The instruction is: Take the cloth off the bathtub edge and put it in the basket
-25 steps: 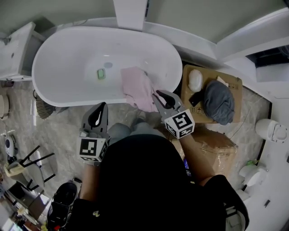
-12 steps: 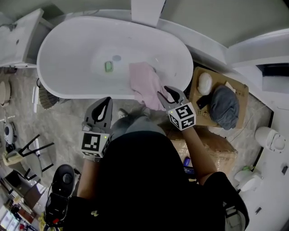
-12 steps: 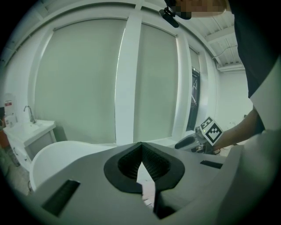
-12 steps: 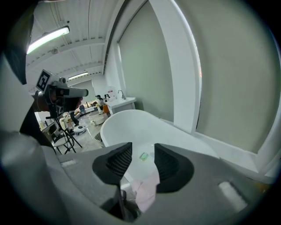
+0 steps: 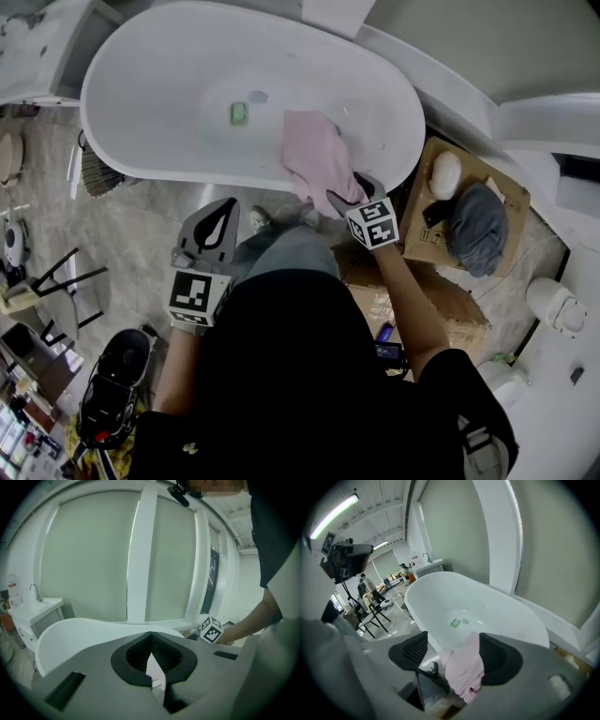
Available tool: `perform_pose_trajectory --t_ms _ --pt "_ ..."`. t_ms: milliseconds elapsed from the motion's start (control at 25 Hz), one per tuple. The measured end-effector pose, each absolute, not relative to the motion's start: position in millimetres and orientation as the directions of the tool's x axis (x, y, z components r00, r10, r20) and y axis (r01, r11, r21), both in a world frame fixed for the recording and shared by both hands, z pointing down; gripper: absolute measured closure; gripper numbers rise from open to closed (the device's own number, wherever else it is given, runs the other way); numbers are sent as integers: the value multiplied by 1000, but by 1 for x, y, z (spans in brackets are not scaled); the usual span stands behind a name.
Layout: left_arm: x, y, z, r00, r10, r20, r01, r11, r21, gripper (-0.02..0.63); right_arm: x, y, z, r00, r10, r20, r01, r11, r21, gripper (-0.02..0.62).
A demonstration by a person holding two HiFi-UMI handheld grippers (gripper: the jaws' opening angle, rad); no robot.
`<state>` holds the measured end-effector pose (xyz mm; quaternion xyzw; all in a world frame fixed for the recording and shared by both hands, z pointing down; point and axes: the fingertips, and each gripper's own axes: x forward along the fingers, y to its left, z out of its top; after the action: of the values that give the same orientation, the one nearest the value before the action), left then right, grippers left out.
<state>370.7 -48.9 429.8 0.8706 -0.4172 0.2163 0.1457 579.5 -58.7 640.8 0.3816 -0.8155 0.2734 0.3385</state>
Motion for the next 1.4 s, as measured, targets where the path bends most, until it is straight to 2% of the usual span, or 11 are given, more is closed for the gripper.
perform_pose_trajectory --t_ms 160,600,920,1400 --pt "368 -39 448 552 -647 526 -792 -604 88 600 586 -50 697 -436 -363 824 -818 541 -194 205" --pt "352 -11 488 526 -603 599 -806 -579 125 600 607 -25 832 -307 -181 934 -842 509 -178 133" --pt "339 1 513 514 -566 644 -810 -567 148 600 606 -17 895 -245 -70 967 -834 524 -174 110" --pt "327 5 529 501 -529 685 -811 -563 158 600 598 -15 930 -171 -23 985 -800 586 -126 112"
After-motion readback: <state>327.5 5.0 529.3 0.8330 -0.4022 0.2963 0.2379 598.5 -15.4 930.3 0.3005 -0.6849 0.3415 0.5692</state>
